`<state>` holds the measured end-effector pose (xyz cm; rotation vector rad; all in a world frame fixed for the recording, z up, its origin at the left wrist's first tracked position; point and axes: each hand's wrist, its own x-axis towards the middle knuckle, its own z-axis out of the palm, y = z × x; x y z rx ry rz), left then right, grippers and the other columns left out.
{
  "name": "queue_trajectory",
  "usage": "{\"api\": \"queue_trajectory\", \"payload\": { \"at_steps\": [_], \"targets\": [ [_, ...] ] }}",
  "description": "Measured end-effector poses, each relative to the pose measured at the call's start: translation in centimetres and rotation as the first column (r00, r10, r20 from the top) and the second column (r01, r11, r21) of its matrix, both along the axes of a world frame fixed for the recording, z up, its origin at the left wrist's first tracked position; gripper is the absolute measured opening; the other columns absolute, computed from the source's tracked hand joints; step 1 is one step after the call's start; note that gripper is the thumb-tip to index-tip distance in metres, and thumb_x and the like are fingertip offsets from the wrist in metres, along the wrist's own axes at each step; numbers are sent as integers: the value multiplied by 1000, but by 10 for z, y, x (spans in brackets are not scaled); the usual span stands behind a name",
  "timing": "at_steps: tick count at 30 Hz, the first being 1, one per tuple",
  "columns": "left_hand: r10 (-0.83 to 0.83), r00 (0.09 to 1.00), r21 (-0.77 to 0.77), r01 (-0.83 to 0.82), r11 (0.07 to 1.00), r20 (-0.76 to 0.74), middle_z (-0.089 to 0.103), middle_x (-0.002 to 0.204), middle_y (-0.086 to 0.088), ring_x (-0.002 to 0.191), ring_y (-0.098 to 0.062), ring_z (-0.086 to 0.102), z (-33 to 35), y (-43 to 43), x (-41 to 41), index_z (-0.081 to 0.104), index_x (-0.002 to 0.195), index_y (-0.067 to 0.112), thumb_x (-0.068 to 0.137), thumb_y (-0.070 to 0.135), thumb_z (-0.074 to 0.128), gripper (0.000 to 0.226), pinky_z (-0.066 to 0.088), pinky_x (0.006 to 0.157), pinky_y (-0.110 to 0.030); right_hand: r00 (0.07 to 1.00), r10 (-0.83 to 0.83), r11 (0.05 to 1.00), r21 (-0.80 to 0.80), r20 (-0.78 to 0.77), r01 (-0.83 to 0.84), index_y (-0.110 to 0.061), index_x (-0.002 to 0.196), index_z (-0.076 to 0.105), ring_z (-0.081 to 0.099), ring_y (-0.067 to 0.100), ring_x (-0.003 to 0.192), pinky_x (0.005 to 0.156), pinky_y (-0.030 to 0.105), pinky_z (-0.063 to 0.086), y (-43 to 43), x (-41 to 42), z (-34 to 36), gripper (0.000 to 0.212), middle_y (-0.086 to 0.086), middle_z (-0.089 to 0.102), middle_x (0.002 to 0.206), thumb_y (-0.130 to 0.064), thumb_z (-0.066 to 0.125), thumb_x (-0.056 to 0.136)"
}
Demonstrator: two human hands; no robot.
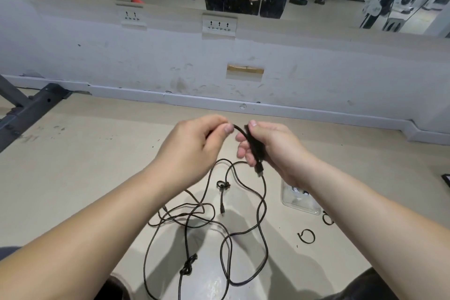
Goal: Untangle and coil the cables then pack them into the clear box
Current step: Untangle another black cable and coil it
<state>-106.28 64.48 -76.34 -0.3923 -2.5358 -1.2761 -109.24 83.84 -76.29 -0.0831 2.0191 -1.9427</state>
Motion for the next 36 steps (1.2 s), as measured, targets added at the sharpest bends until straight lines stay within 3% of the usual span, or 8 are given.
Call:
{"api": "queue_trajectory", "payload": {
  "at_steps": [6,11,16,20,24,27,31,36],
  "targets": [
    [93,976,228,-137,964,195,56,57,2,55,-10,48,-7,-7,-8,73,83,21,97,44,68,27,45,55,-28,924,335,931,-218,186,-294,-12,86,58,33,13,46,48,25,33,-6,14,21,25,1,44,58,-31,55,102],
    [-170,834,437,-92,895,525,64,64,-4,54,-18,57,-20,12,4,69,104,17,110,36,44,32,55,66,-37,935,141,889,-457,325,25,-17,77,48,36,13,43,44,23,35,-10,11,25,30,3,53,61,-29,44,105],
    [-255,686,301,55,952,682,62,57,-8,46,-20,53,-31,21,15,63,121,24,112,37,34,33,47,48,-22,965,-39,930,-343,259,129,-18,80,45,53,19,55,48,24,39,2,1,26,27,17,77,95,-26,38,105],
    [-94,813,-174,234,957,575,68,62,-2,46,-17,55,-29,28,16,61,98,22,108,45,36,35,48,54,-28,951,-47,912,-375,304,165,-10,88,49,74,37,103,76,33,64,-7,7,15,25,31,69,121,-19,39,109],
    [-38,887,-411,250,877,459,65,69,3,61,-15,61,-30,34,21,57,84,24,101,45,47,29,49,58,-33,985,-126,982,-128,114,140,-13,92,53,65,38,121,106,44,52,-20,12,-5,18,24,68,112,-19,47,108],
    [-63,841,-263,238,935,537,73,68,-1,66,-20,72,-31,30,15,58,80,18,96,40,58,27,59,71,-41,977,-205,975,69,-67,209,-6,100,57,62,38,121,107,55,48,-25,11,-7,26,9,64,99,-31,51,105],
    [-194,697,79,194,978,690,73,68,-13,56,-21,66,-34,30,17,59,79,11,96,23,68,23,54,61,-32,906,-272,899,250,-325,360,-9,98,52,65,23,92,84,38,51,-18,4,-7,28,13,71,98,-37,51,104],
    [-212,808,-103,317,943,550,61,65,4,57,-14,54,-28,30,21,59,82,17,102,30,57,24,46,57,-29,861,-157,789,464,-483,404,-16,90,44,49,18,70,65,31,38,-4,0,-14,21,-3,54,75,-28,48,107]
  ]
}}
